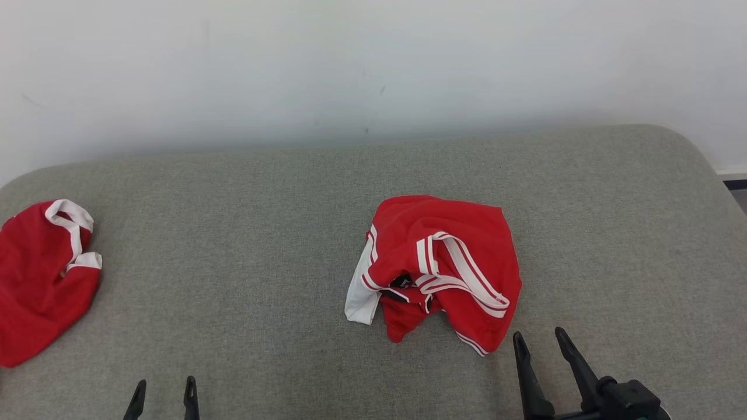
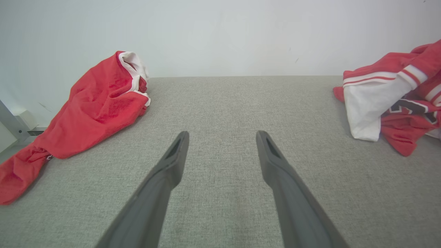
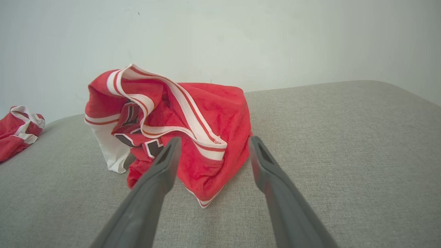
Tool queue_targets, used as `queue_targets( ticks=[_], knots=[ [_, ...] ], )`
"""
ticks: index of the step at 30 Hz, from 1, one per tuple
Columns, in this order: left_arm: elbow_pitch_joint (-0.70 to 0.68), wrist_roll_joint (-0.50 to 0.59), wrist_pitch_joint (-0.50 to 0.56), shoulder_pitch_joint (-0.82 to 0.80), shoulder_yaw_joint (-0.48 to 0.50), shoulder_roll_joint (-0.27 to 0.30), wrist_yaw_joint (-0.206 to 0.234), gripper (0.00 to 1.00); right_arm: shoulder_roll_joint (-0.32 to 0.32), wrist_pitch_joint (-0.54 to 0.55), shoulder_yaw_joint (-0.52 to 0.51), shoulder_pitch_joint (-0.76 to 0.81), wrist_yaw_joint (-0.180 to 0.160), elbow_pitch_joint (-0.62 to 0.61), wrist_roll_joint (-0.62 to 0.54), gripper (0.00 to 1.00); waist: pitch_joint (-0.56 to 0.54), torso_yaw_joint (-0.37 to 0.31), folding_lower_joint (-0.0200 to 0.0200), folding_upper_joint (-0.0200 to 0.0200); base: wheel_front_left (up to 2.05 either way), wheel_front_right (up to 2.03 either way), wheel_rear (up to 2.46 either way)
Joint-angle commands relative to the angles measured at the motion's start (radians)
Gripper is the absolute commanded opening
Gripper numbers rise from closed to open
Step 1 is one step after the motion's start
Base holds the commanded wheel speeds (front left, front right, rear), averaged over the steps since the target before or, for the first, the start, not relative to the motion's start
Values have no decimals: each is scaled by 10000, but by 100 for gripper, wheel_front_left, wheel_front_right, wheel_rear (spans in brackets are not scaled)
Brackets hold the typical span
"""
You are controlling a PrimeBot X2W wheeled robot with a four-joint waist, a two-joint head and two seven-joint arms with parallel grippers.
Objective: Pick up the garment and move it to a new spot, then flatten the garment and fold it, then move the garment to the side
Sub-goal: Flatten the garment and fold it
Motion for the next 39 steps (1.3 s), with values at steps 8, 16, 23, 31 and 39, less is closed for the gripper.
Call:
queue_targets(
  ticks=[8,16,23,31,39],
  knots=[
    [28,-88,-34,-4,50,-24,-5,100,4,-9,30,98,-22,2,-76,100,11,3,0,-1,0,0,0],
    [-96,-228,-34,-170,49,-25,-5,100,4,-9,27,40,-22,-36,-37,100,60,-36,0,-1,0,0,0],
    [-616,-325,-34,-812,-613,68,-5,100,4,-9,100,-134,-22,-154,27,100,258,-230,0,-1,0,0,0],
    [-992,-425,-34,-1852,-1878,283,-5,100,6,-9,175,-304,-22,-160,146,100,555,-713,0,-1,0,0,0],
    [-586,-572,-33,-3230,-4019,740,7,100,6,-9,349,-576,-22,-175,401,100,946,-1585,0,-1,0,0,0]
  ],
)
